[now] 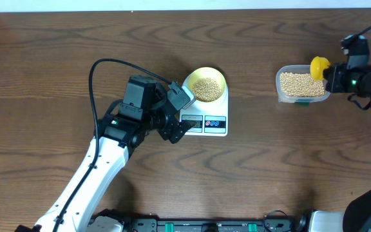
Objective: Scoop item into bowl and weigh 50g on scale
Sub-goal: 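Lower the scoop into the soybean tub with the right gripper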
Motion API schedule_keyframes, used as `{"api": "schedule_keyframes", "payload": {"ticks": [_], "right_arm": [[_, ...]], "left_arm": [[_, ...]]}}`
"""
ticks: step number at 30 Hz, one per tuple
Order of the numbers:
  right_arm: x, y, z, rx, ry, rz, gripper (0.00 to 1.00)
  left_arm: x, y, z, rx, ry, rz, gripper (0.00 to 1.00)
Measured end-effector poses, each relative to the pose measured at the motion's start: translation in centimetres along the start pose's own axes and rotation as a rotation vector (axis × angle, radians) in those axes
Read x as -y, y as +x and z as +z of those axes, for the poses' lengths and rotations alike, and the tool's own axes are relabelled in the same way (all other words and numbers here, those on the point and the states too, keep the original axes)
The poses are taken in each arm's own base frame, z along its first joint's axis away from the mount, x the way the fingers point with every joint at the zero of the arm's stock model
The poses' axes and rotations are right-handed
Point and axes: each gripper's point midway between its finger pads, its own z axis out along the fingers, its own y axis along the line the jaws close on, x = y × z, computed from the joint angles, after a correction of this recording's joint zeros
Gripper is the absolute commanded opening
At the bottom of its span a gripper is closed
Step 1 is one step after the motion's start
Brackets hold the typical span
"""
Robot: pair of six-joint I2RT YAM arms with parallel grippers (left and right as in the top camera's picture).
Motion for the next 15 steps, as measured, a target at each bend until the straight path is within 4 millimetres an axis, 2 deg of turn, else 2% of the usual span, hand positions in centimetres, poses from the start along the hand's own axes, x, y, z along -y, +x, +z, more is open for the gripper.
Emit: {"api": "schedule_keyframes", "payload": {"ticks": [5, 10, 15], "right_arm": [[0.4, -0.3, 0.0, 0.012, 0.022, 0.251, 0.01], [1.8, -0.2, 0.3, 0.022, 0.103, 0.453, 0.01], [3.0, 0.3, 1.4, 0.016, 0.164, 0.611, 0.01]], "left_arm": [[0.0, 0.0, 0.0, 0.0, 0.0, 0.0, 0.88], [0.0, 0.0, 0.0, 0.0, 0.0, 0.0, 0.89], [0.0, 0.0, 0.0, 0.0, 0.0, 0.0, 0.89]]}}
